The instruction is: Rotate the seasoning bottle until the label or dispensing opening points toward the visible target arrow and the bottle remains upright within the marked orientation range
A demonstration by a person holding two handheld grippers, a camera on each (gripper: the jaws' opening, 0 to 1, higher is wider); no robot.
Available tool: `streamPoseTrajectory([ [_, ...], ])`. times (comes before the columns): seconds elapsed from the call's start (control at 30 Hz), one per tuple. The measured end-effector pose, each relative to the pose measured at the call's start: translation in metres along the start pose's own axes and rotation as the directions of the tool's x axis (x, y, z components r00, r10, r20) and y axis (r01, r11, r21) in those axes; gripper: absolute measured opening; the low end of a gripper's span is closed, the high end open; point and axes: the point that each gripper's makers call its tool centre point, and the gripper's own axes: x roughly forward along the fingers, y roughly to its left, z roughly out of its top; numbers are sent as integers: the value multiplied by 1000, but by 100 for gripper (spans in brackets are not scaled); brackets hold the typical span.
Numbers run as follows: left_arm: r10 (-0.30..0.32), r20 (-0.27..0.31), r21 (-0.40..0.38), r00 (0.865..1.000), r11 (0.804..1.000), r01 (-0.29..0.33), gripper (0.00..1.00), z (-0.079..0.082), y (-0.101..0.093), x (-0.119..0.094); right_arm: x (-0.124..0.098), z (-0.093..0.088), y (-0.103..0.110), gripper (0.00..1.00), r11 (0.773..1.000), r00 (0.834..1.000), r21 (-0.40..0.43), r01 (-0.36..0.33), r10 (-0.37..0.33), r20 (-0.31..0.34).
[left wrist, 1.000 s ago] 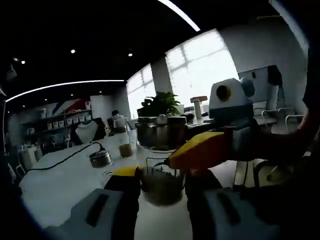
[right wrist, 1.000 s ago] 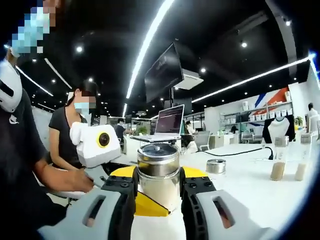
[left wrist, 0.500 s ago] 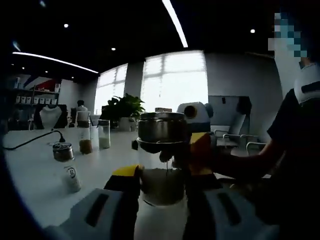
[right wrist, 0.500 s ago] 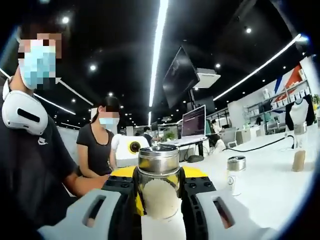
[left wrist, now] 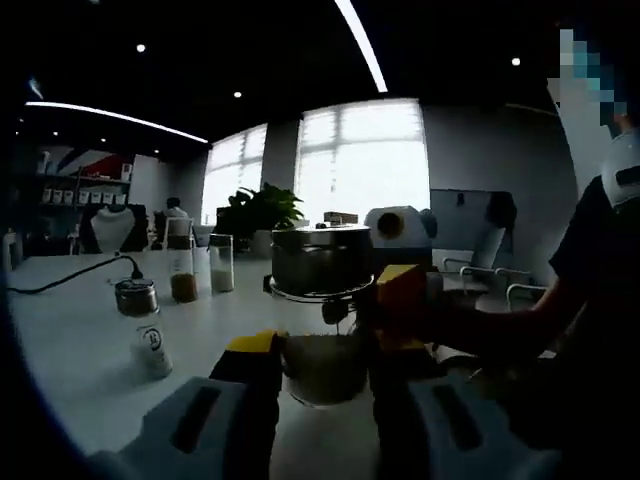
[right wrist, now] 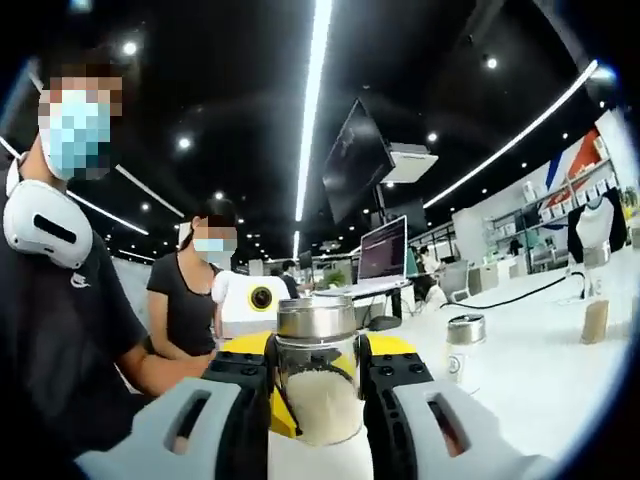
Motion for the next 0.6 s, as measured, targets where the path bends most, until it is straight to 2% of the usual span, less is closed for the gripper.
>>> streamPoseTrajectory([
  [0.13,107,-24,64,994,992,-105,36,0,15,-4,2,-1,-7,31,999,999,-11,39,-39,4],
  [0.23,156,-35,93,987,984,-152,36,0,20,-6,5,-2,-9,31,998,998,-13,58,-58,12],
  [0.37,256,-62,176,965,954,-242,36,-5,32,-9,7,-9,-15,31,994,995,-46,100,-101,-21],
  [0.5,264,-79,189,961,951,-245,36,-8,33,-8,8,-13,-17,30,990,991,-70,122,-125,-43],
  [0.6,213,-59,151,975,968,-202,36,-7,30,-8,5,-11,-19,30,990,990,-46,130,-132,-46],
])
